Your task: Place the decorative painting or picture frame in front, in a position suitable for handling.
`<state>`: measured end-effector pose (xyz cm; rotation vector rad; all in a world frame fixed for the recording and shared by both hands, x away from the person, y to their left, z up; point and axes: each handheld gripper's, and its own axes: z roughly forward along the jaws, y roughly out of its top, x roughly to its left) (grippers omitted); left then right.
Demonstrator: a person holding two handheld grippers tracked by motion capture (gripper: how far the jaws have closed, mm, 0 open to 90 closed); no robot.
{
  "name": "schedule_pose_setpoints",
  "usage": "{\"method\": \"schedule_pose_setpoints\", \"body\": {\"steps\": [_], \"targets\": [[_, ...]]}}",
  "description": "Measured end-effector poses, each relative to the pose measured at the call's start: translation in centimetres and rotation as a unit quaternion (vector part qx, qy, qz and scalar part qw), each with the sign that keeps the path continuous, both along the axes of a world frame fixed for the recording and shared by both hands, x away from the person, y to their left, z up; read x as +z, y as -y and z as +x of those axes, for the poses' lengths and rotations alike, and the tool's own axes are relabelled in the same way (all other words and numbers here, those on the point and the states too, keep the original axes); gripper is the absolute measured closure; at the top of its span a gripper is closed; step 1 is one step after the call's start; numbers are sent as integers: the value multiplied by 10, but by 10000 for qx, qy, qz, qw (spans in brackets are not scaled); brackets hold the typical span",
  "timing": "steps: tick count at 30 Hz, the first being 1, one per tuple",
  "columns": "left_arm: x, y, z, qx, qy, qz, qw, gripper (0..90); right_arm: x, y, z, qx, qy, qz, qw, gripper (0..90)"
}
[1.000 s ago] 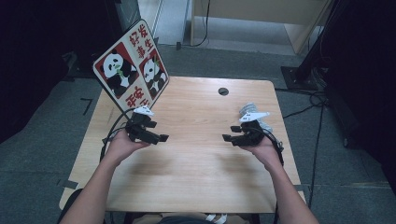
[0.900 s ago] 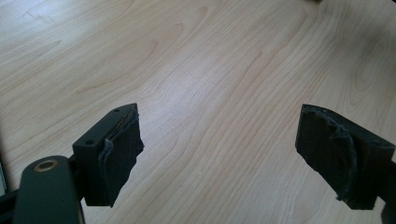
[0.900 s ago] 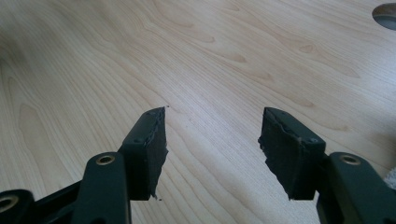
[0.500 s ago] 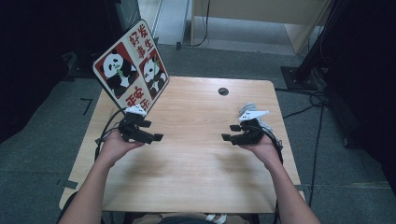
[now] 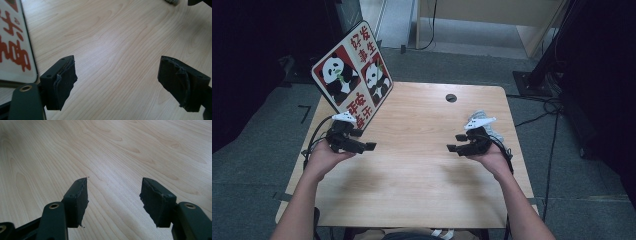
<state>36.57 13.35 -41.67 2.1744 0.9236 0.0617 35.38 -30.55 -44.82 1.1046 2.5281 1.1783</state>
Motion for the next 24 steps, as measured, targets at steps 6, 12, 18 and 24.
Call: {"method": "schedule_pose_setpoints", "body": {"steps": [6, 12, 18, 24], "targets": [[2, -10, -1, 113, -5, -54, 9999, 151, 0, 0, 0, -9, -24, -11, 10000, 390], [6, -26, -2, 263, -5, -121, 9996, 152, -1, 0, 0, 13, -43, -10, 10000, 390], [13, -40, -4, 461, -27, -173, 9988, 160, -1, -1, 0, 32, -40, -15, 10000, 390], [20, -51, -2, 563, -8, -113, 9983, 160, -1, -3, 0, 81, -55, -33, 9999, 388]]}}
